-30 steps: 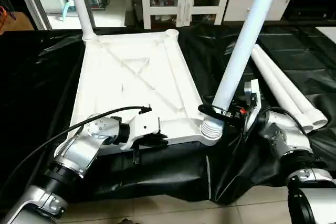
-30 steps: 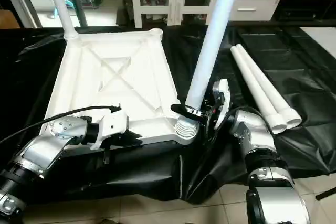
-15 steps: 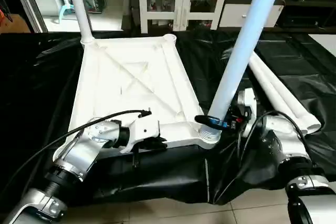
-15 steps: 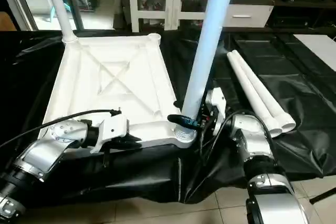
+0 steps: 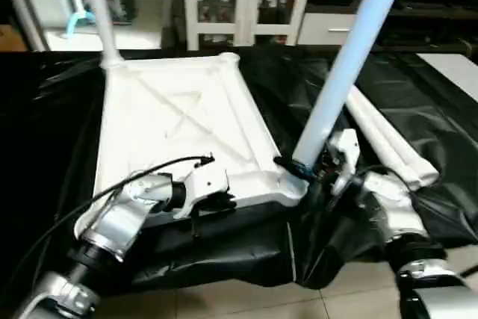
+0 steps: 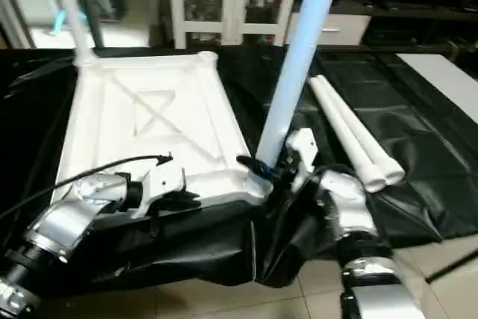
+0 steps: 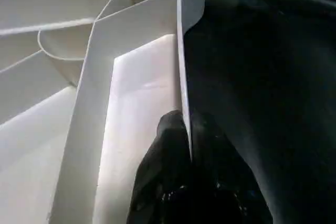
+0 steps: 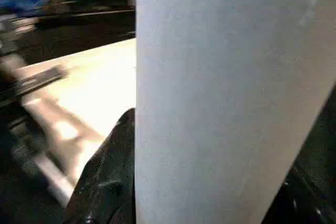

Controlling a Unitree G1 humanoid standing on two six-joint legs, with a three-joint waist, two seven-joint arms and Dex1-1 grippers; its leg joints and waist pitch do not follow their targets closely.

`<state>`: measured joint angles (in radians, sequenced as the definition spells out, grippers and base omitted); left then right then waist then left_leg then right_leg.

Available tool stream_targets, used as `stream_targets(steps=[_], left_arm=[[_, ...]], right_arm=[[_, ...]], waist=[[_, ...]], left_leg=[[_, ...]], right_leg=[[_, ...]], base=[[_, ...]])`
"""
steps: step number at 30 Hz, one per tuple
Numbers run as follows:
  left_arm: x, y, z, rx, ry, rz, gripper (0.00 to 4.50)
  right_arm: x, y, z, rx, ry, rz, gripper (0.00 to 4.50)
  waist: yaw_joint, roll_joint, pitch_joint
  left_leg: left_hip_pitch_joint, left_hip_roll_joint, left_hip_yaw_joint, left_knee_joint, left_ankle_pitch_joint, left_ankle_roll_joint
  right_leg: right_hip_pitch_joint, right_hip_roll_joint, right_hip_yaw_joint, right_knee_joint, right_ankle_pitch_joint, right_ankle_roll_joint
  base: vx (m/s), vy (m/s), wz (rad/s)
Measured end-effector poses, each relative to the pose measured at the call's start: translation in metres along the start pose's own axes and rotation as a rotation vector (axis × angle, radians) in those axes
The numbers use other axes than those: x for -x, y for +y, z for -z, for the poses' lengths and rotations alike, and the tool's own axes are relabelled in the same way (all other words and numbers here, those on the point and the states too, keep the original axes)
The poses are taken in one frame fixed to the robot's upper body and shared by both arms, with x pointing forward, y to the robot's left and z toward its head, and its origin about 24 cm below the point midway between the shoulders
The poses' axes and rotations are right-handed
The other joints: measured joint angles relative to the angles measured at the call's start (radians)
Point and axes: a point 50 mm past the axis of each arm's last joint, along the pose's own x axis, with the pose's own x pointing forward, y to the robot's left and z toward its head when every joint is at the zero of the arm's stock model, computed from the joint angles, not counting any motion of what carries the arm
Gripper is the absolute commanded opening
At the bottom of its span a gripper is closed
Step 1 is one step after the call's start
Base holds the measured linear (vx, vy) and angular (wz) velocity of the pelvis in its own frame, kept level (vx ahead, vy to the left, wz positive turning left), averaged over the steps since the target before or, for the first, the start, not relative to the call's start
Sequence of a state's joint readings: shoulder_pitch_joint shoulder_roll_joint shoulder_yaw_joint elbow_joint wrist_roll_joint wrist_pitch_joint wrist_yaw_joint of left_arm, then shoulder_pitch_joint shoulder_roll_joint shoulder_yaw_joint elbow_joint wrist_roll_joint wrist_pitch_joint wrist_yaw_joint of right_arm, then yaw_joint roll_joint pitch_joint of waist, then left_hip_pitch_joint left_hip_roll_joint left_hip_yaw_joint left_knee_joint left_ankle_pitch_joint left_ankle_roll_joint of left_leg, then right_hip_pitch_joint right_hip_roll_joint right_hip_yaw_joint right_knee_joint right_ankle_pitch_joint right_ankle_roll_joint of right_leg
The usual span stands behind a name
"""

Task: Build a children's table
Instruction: Insert table leg to table base

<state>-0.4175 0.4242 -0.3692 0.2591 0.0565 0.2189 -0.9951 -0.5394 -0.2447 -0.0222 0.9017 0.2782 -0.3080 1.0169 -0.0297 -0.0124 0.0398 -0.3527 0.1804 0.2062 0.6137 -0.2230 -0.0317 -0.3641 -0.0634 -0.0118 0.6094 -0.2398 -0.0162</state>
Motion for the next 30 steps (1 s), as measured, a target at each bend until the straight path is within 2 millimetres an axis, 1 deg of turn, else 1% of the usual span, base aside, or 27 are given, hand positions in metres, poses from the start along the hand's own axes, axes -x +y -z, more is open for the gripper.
stream_targets(steps=[2,5,6,7,8,10,12,13,14,17,21,27,30], left_arm=[[-0.005,-0.001,-0.003,0.064,-0.009,-0.043,0.0],[-0.013,0.001,-0.01,0.145,-0.014,-0.125,0.0],[-0.017,0.002,-0.014,0.171,-0.013,-0.155,0.0],[-0.022,0.003,-0.018,0.205,-0.021,-0.195,0.0],[-0.026,0.004,-0.022,0.242,-0.023,-0.229,0.0],[-0.035,0.005,-0.031,0.296,-0.022,-0.288,0.0],[-0.043,0.004,-0.039,0.328,-0.025,-0.339,0.0],[-0.046,0.005,-0.043,0.336,-0.026,-0.371,0.0],[-0.049,0.004,-0.045,0.343,-0.029,-0.388,0.0],[-0.052,0.004,-0.049,0.358,-0.027,-0.42,0.0],[-0.05,0.005,-0.051,0.37,-0.03,-0.431,0.0],[-0.044,0.008,-0.049,0.368,-0.027,-0.438,0.0],[-0.039,0.009,-0.047,0.355,-0.03,-0.423,0.0]], right_arm=[[-0.01,-0.001,-0.001,-0.001,0.0,0.098,1.88],[-0.027,-0.006,-0.008,0.008,0.003,0.242,1.88],[-0.033,-0.009,-0.01,0.006,0.008,0.305,1.88],[-0.038,-0.012,-0.013,0.006,0.018,0.365,1.88],[-0.043,-0.013,-0.015,-0.001,0.021,0.425,1.88],[-0.052,-0.015,-0.019,-0.009,0.032,0.535,1.87],[-0.061,-0.016,-0.022,-0.013,0.04,0.615,1.87],[-0.064,-0.016,-0.025,-0.014,0.033,0.662,1.86],[-0.068,-0.015,-0.027,-0.009,0.03,0.695,1.86],[-0.073,-0.013,-0.03,0.024,0.037,0.743,1.86],[-0.077,-0.012,-0.033,0.049,0.038,0.739,1.86],[-0.08,-0.011,-0.036,0.005,0.007,0.731,1.86],[-0.08,-0.012,-0.037,-0.025,-0.015,0.678,1.86]], waist=[[-0.012,0.001,0.001],[-0.03,0.004,0.006],[-0.035,0.007,0.009],[-0.039,0.013,0.013],[-0.042,0.015,0.015],[-0.044,0.013,0.016],[-0.045,0.015,0.016],[-0.046,0.014,0.016],[-0.047,0.013,0.016],[-0.046,0.012,0.015],[-0.046,0.012,0.015],[-0.049,0.014,0.017],[-0.051,0.016,0.019]], left_leg=[[0.001,-0.003,-0.001,-0.002,0.0,0.0],[0.001,-0.007,-0.005,-0.004,0.0,0.0],[0.0,-0.008,-0.006,-0.005,0.0,0.0],[-0.001,-0.009,-0.006,-0.006,0.0,0.0],[-0.003,-0.01,-0.006,-0.01,0.0,0.0],[-0.008,-0.012,-0.005,-0.011,0.0,0.0],[-0.015,-0.012,-0.005,-0.011,0.0,0.001],[-0.018,-0.012,-0.003,-0.011,0.001,0.001],[-0.019,-0.013,-0.002,-0.011,0.002,0.003],[-0.019,-0.013,-0.002,-0.011,0.002,0.004],[-0.019,-0.012,-0.002,-0.015,0.002,0.004],[-0.021,-0.012,-0.002,-0.016,0.002,0.004],[-0.022,-0.012,-0.002,-0.017,0.002,0.004]], right_leg=[[-0.002,-0.002,0.0,-0.001,-0.003,0.006],[-0.004,-0.005,-0.001,-0.006,-0.004,0.006],[-0.005,-0.005,-0.001,-0.008,-0.004,0.006],[-0.006,-0.005,-0.002,-0.013,-0.004,0.006],[-0.007,-0.006,-0.002,-0.016,-0.004,0.006],[-0.013,-0.009,-0.002,-0.015,-0.003,0.005],[-0.018,-0.009,-0.003,-0.016,0.002,-0.003],[-0.017,-0.01,-0.002,-0.016,0.011,-0.011],[-0.018,-0.012,-0.003,-0.016,0.018,-0.011],[-0.018,-0.012,-0.003,-0.016,0.025,-0.011],[-0.02,-0.012,-0.004,-0.016,0.024,-0.009],[-0.023,-0.011,-0.004,-0.016,0.024,-0.009],[-0.025,-0.011,-0.004,-0.016,0.024,-0.009]], base=[[0.0,0.0,0.0],[0.0,0.0,0.0],[0.0,0.0,0.0],[0.0,0.0,0.0],[0.0,0.0,0.0],[0.0,0.0,0.0],[0.0,0.0,0.0],[0.0,0.0,0.0],[0.0,0.0,0.0],[0.017,-0.003,0.0],[0.025,-0.007,0.01],[0.0,0.0,0.0],[0.0,0.0,0.0]])
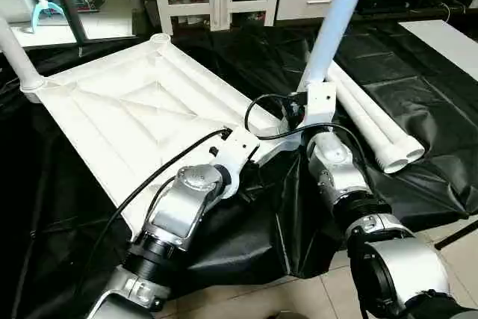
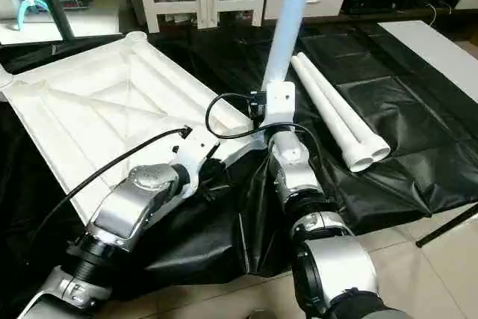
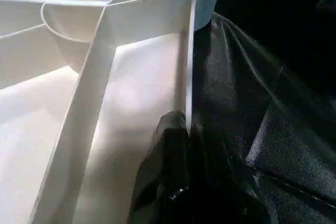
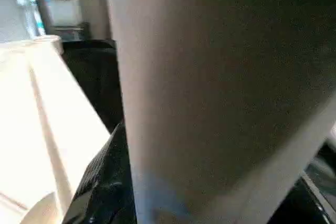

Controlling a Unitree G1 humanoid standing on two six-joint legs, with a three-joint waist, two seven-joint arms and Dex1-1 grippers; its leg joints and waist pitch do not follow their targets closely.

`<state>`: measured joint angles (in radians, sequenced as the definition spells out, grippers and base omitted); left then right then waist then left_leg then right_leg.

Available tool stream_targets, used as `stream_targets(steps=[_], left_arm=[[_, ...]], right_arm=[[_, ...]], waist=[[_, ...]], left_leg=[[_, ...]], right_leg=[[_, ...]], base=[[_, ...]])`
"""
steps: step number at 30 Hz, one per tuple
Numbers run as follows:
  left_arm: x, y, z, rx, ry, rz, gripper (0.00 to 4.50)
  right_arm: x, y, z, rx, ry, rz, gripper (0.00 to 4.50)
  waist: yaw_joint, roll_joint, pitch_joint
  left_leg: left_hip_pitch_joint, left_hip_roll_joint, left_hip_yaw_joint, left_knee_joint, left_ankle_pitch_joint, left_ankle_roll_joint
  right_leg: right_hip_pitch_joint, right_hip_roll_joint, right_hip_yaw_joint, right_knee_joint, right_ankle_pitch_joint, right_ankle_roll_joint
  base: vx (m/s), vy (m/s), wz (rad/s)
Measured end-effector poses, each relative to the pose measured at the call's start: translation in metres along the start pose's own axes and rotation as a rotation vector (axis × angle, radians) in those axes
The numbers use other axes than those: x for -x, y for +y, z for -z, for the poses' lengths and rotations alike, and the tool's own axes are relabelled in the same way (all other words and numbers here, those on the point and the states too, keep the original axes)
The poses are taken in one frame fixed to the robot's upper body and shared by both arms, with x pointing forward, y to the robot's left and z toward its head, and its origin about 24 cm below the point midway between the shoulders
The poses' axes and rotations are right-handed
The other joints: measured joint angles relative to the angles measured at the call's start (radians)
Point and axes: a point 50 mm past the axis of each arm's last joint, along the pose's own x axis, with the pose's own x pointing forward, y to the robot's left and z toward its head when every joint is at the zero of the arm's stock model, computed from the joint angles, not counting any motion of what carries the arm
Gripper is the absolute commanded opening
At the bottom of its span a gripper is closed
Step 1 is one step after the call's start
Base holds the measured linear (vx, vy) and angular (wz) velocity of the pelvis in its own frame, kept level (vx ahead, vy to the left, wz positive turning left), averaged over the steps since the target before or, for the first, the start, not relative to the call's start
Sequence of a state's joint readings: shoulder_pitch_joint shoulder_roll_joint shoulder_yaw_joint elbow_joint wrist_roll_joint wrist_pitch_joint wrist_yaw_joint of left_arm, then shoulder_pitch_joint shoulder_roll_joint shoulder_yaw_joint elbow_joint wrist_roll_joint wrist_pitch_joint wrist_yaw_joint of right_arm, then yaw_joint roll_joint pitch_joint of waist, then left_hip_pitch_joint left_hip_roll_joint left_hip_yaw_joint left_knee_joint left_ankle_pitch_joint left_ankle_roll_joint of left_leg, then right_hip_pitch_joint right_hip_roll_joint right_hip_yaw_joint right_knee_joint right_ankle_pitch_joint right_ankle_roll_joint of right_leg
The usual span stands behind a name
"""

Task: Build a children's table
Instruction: Insert table leg to table base

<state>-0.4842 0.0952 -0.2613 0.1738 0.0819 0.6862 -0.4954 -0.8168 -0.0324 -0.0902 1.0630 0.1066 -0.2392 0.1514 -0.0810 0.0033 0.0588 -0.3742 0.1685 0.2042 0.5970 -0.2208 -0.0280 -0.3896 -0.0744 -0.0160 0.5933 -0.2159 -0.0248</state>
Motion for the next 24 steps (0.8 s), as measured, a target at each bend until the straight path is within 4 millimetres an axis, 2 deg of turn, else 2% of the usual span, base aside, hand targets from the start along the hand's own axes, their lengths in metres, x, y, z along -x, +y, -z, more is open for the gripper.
stream_targets(steps=[3,9,13,20,24], left_arm=[[0.004,0.003,0.002,-0.031,-0.006,0.038,0.0],[0.034,0.029,0.021,-0.248,0.002,0.205,0.0],[0.047,0.04,0.029,-0.334,0.045,0.31,0.0],[0.045,0.038,0.033,-0.332,0.038,0.434,0.0],[0.044,0.037,0.033,-0.341,0.038,0.452,0.0]], right_arm=[[0.001,-0.003,-0.001,-0.039,-0.007,-0.058,1.86],[0.016,-0.011,0.001,-0.013,0.022,-0.452,1.86],[0.031,-0.024,0.002,-0.006,0.1,-0.709,1.86],[0.049,-0.046,0.003,-0.022,0.207,-0.893,1.86],[0.051,-0.048,0.005,-0.026,0.217,-0.898,1.86]], waist=[[-0.001,0.001,0.001],[0.005,0.0,0.0],[0.018,0.003,0.0],[0.057,0.001,-0.002],[0.065,-0.003,-0.005]], left_leg=[[0.0,0.001,0.0,-0.001,0.0,0.0],[0.0,0.009,-0.002,-0.002,0.0,0.0],[0.009,0.011,-0.001,-0.002,-0.001,-0.001],[0.019,0.009,0.004,-0.008,-0.001,-0.003],[0.023,0.009,0.005,-0.012,-0.001,-0.003]], right_leg=[[-0.002,0.001,0.0,0.0,0.0,0.0],[-0.003,0.012,0.0,0.0,0.0,0.0],[0.005,0.013,0.0,-0.002,-0.002,-0.003],[0.012,0.011,0.004,-0.01,-0.003,-0.004],[0.017,0.011,0.003,-0.014,-0.003,-0.004]], base=[[0.0,0.0,0.0],[0.0,0.0,0.0],[0.0,0.0,0.0],[0.0,0.0,0.0],[0.0,0.0,0.0]])
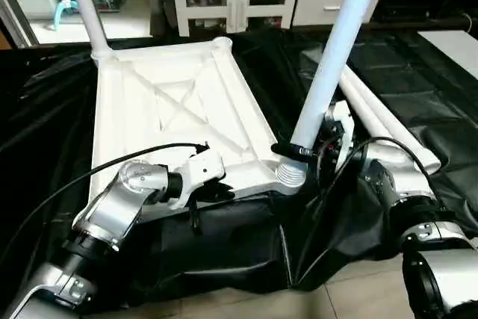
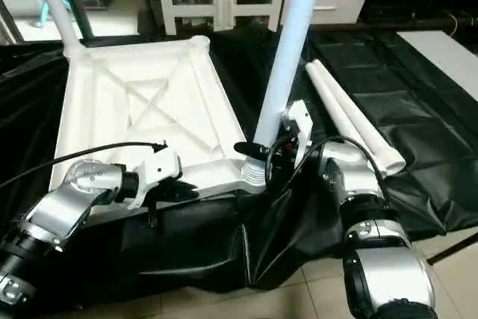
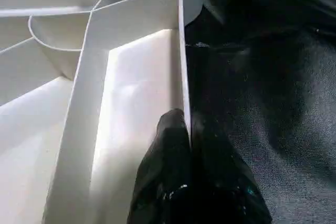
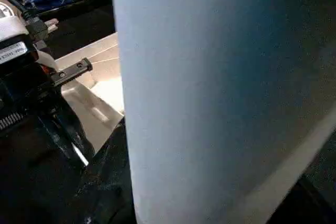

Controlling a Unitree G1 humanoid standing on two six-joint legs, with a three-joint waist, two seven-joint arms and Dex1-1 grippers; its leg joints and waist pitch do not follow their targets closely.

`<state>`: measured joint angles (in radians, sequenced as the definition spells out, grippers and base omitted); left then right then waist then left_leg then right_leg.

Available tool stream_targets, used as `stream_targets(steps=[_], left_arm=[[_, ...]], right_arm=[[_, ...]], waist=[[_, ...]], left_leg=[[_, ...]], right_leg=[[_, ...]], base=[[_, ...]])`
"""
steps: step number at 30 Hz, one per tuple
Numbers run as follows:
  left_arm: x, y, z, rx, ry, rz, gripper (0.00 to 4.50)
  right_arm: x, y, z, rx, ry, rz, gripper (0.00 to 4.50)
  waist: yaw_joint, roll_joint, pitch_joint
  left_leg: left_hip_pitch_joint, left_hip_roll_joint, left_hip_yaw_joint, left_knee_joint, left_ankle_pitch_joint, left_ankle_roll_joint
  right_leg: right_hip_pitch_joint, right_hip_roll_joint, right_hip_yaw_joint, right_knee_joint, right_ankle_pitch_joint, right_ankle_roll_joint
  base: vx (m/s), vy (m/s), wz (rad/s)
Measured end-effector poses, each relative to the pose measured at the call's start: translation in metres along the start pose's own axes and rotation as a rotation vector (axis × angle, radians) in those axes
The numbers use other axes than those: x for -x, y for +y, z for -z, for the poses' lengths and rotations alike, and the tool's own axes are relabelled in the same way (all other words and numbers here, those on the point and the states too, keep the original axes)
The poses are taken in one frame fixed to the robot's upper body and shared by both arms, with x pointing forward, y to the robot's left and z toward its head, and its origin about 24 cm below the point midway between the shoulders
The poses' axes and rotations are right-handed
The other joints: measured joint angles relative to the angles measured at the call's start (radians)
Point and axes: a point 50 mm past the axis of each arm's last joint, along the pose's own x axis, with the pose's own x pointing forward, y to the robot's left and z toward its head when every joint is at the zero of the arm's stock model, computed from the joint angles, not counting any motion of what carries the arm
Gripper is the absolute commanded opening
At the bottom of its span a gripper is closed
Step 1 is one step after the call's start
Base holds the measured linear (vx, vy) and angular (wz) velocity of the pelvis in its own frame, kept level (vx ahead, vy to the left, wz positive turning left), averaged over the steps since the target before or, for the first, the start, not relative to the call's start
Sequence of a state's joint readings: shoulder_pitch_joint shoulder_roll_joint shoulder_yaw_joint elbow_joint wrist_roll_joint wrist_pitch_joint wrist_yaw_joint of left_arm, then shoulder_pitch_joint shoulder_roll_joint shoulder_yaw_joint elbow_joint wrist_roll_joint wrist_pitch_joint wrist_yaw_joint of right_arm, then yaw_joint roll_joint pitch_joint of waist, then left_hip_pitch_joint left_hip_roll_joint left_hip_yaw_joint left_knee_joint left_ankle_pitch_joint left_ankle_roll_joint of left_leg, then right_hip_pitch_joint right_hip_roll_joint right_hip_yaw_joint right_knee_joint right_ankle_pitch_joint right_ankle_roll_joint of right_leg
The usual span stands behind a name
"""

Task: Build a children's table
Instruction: Insert table leg to table base

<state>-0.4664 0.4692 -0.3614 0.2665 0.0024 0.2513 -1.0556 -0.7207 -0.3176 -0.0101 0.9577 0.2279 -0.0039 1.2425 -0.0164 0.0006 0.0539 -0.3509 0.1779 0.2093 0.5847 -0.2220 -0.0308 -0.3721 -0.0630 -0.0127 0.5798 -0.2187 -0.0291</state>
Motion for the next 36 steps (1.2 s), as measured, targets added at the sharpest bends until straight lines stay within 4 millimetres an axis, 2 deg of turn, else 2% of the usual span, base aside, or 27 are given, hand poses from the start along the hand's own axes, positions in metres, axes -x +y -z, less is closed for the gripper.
stream_targets(steps=[1,5,7,9,11,18,24,26,31,36], left_arm=[[0.0,0.0,0.0,0.0,0.0,0.003,0.0],[-0.001,-0.001,0.001,0.002,0.005,0.014,0.0],[-0.002,-0.002,0.003,0.004,0.01,0.021,0.0],[-0.003,-0.002,0.005,0.007,0.015,0.023,0.0],[-0.003,-0.002,0.006,0.008,0.018,0.022,0.0],[-0.001,-0.001,0.007,0.008,0.027,0.017,0.0],[0.0,0.0,0.008,0.012,0.03,0.006,0.0],[0.0,0.0,0.009,0.014,0.028,-0.004,0.0],[0.0,0.0,0.009,0.019,0.025,-0.018,0.0],[-0.001,-0.001,0.008,0.022,0.016,-0.014,0.0]], right_arm=[[0.0,0.0,0.001,0.002,0.0,0.0,1.86],[-0.001,0.003,0.002,0.086,0.037,-0.024,1.86],[-0.005,0.006,0.003,0.162,0.083,-0.046,1.86],[-0.008,0.008,0.006,0.194,0.103,-0.048,1.86],[-0.009,0.008,0.006,0.204,0.103,-0.043,1.86],[-0.013,0.01,0.008,0.196,0.09,-0.026,1.86],[-0.015,0.009,0.012,0.159,0.042,0.032,1.86],[-0.013,0.008,0.02,0.06,-0.061,0.117,1.86],[-0.01,0.007,0.029,-0.076,-0.189,0.218,1.86],[-0.005,0.006,0.032,-0.139,-0.224,0.237,1.86]], waist=[[0.001,0.0,0.0],[0.003,-0.002,-0.005],[0.003,-0.012,-0.013],[0.002,-0.018,-0.016],[-0.004,-0.019,-0.017],[-0.008,-0.023,-0.019],[-0.012,-0.026,-0.02],[-0.013,-0.027,-0.02],[-0.027,-0.024,-0.018],[-0.026,-0.019,-0.018]], left_leg=[[0.001,0.0,0.0,-0.001,0.0,0.0],[0.003,0.0,0.0,-0.005,0.0,0.0],[0.005,0.0,0.0,-0.006,0.0,0.0],[0.012,0.0,0.0,-0.007,-0.002,-0.003],[0.013,-0.002,0.0,-0.008,-0.003,-0.004],[0.014,-0.002,0.0,-0.01,-0.003,-0.005],[0.015,-0.002,-0.001,-0.01,-0.003,-0.005],[0.015,-0.002,-0.001,-0.01,-0.003,-0.005],[0.013,-0.002,-0.001,-0.01,-0.002,-0.005],[0.012,-0.003,-0.001,-0.01,-0.002,-0.005]], right_leg=[[0.004,0.0,0.0,0.0,0.0,0.0],[0.005,0.0,-0.001,-0.002,-0.002,-0.001],[0.006,0.0,-0.002,-0.002,-0.004,0.001],[0.008,0.0,-0.002,-0.004,-0.006,0.002],[0.009,-0.001,0.001,-0.004,-0.007,0.003],[0.008,0.0,0.001,-0.003,-0.007,0.003],[0.007,0.0,0.001,-0.003,-0.008,0.006],[0.007,0.0,0.001,-0.003,-0.009,0.007],[0.006,0.0,0.002,-0.004,-0.008,0.007],[0.007,0.0,0.002,-0.004,-0.007,0.004]], base=[[0.0,0.0,0.0],[0.0,0.0,0.0],[0.0,0.0,0.0],[0.0,0.0,0.0],[0.0,0.0,0.0],[0.0,0.0,0.0],[0.0,0.0,0.0],[0.0,0.0,0.0],[0.0,0.0,0.0],[0.0,0.0,0.0]])
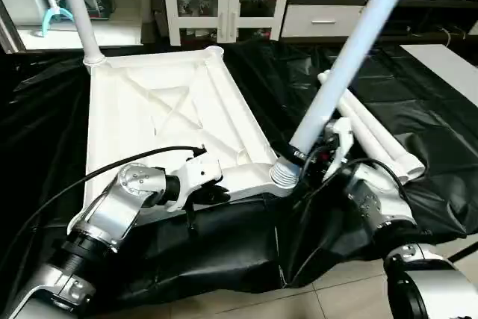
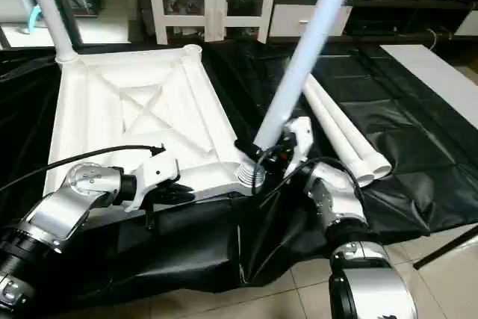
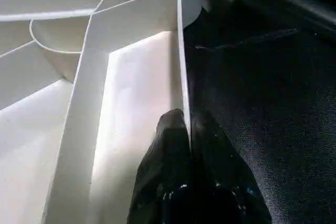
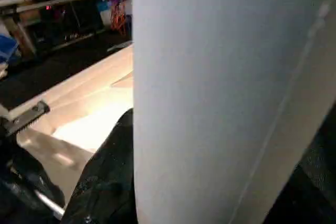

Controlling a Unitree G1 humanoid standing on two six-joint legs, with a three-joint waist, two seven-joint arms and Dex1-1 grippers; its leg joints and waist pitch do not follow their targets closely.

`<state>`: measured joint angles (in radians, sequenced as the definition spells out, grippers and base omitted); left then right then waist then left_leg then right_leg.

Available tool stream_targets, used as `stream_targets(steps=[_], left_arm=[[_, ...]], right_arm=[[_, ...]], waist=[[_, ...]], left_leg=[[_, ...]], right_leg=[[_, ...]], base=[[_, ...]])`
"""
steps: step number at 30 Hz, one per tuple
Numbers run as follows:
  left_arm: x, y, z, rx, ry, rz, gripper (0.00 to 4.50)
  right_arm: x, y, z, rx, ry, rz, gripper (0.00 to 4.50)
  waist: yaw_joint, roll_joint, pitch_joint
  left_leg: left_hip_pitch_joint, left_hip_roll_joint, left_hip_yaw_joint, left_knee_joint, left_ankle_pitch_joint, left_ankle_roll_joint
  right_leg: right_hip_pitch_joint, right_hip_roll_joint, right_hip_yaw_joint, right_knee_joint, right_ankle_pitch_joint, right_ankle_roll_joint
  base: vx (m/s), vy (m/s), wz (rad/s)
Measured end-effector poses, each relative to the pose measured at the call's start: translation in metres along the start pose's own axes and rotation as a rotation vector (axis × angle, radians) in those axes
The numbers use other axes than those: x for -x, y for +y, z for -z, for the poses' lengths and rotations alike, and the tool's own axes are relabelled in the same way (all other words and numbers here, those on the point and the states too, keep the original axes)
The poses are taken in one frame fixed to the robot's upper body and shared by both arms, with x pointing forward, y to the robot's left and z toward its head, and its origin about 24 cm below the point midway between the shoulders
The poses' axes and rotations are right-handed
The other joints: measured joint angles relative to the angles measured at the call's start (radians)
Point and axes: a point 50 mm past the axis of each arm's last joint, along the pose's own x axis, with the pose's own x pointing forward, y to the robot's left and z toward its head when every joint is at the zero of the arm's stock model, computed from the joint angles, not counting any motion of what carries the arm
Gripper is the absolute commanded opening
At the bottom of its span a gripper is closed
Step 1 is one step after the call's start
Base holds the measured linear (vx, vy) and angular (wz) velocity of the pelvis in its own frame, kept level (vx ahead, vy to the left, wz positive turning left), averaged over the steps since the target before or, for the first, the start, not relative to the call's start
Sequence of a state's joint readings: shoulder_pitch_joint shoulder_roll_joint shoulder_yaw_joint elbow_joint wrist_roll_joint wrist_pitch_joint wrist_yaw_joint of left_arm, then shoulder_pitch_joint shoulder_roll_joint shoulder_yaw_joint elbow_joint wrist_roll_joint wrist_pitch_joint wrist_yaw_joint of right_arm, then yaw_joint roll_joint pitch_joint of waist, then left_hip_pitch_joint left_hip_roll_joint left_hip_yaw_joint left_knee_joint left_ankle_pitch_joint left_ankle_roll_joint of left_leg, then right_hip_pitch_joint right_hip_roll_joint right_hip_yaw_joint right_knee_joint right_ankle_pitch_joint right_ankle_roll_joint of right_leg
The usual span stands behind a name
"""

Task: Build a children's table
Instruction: Insert table leg to table base

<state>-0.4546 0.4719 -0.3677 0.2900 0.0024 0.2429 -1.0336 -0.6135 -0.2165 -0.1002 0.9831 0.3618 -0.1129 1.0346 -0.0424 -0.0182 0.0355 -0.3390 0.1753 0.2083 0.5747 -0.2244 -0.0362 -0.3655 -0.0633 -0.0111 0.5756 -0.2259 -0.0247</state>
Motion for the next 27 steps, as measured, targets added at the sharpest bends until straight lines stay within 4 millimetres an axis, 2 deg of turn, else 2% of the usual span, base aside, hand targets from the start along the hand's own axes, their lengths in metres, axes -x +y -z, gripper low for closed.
stream_targets(steps=[5,13,27], left_arm=[[-0.001,-0.001,0.0,0.006,-0.004,0.008,0.0],[-0.001,-0.001,0.0,0.009,-0.002,0.008,0.0],[0.0,-0.001,0.001,0.016,0.003,0.004,0.0]], right_arm=[[0.002,0.0,0.0,0.005,0.024,-0.022,1.86],[-0.004,0.007,-0.007,0.23,0.128,-0.11,1.86],[-0.006,0.01,-0.005,0.254,0.117,-0.095,1.86]], waist=[[0.0,0.002,-0.001],[-0.003,0.0,-0.001],[-0.006,0.001,-0.002]], left_leg=[[-0.001,0.0,0.0,0.0,0.0,0.0],[-0.001,0.0,0.0,-0.001,0.0,0.0],[-0.001,-0.001,-0.002,-0.006,0.0,0.0]], right_leg=[[0.001,0.0,0.0,0.0,-0.001,0.001],[0.001,0.0,0.001,-0.001,-0.008,0.013],[0.002,0.0,0.001,-0.007,-0.014,0.023]], base=[[0.0,0.0,0.0],[0.0,0.0,0.0],[0.0,0.0,0.0]])
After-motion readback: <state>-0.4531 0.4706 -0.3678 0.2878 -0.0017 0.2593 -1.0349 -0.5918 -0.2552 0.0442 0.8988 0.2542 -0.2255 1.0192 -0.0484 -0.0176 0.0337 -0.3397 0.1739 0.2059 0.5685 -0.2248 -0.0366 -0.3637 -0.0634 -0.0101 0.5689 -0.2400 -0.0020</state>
